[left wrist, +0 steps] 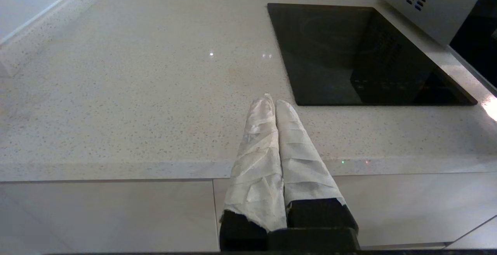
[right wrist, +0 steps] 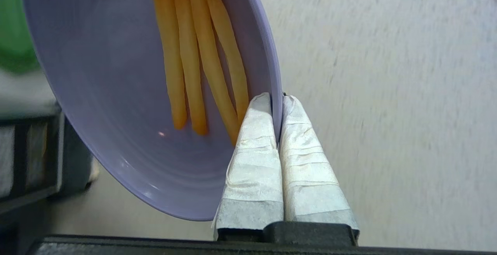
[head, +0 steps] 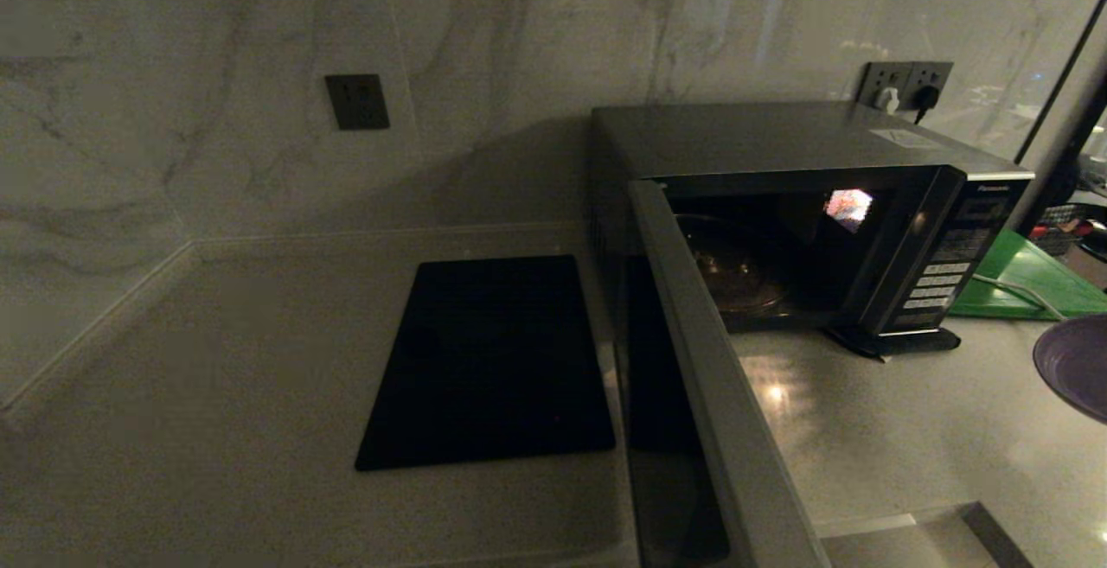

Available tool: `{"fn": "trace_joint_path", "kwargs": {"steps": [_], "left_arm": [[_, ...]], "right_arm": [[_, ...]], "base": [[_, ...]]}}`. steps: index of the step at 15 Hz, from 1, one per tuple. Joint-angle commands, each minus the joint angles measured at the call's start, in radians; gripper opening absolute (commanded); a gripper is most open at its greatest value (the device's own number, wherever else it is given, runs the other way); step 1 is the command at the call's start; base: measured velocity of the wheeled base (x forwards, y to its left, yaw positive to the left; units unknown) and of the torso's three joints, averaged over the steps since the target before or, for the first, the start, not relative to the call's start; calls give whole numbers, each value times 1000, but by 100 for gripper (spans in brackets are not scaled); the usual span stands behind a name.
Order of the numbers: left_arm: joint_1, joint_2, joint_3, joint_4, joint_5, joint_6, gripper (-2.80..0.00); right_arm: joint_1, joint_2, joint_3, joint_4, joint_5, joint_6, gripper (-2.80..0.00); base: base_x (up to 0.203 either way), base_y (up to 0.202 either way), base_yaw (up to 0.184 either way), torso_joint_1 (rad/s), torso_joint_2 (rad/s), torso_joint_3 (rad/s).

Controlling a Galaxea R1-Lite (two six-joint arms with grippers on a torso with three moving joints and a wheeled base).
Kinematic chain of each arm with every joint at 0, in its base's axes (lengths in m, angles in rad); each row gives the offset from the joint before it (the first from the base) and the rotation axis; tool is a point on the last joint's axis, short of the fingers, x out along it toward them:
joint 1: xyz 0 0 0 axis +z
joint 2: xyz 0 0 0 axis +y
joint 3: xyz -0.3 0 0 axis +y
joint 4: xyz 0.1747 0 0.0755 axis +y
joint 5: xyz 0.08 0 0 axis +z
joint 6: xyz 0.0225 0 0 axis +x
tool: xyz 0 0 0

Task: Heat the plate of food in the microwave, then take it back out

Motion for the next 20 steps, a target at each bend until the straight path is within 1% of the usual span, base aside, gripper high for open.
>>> {"fn": "trace_joint_path", "kwargs": {"steps": [1, 3, 5, 7, 10, 12, 16, 20], "left_arm": [[0, 2, 0, 0, 0, -1, -280], [0, 2, 0, 0, 0, -1, -280], [0, 2, 0, 0, 0, -1, -280], [0, 2, 0, 0, 0, -1, -280], [0, 2, 0, 0, 0, -1, -280], [0, 2, 0, 0, 0, -1, -280], [0, 2, 0, 0, 0, -1, -280], [0, 2, 0, 0, 0, -1, -280]], "right_arm": [[-32, 112, -37, -1, 16, -2, -280], [-54, 164, -49, -9, 46, -22, -280], [-77, 206, -55, -16, 97, -28, -280], [-88, 237, -57, -17, 117, -27, -280], [-107, 281, -74, -22, 122, -32, -280], [-124, 316, -81, -40, 122, -54, -280], [-151, 369, -96, -62, 125, -67, -280], [-157, 386, -101, -65, 137, -68, -280]], "base": [[0, 0, 0, 0, 0, 0], [0, 0, 0, 0, 0, 0], [0, 0, 0, 0, 0, 0], [0, 0, 0, 0, 0, 0], [0, 0, 0, 0, 0, 0], [0, 0, 0, 0, 0, 0], [0, 0, 0, 0, 0, 0], [0, 0, 0, 0, 0, 0]]}}
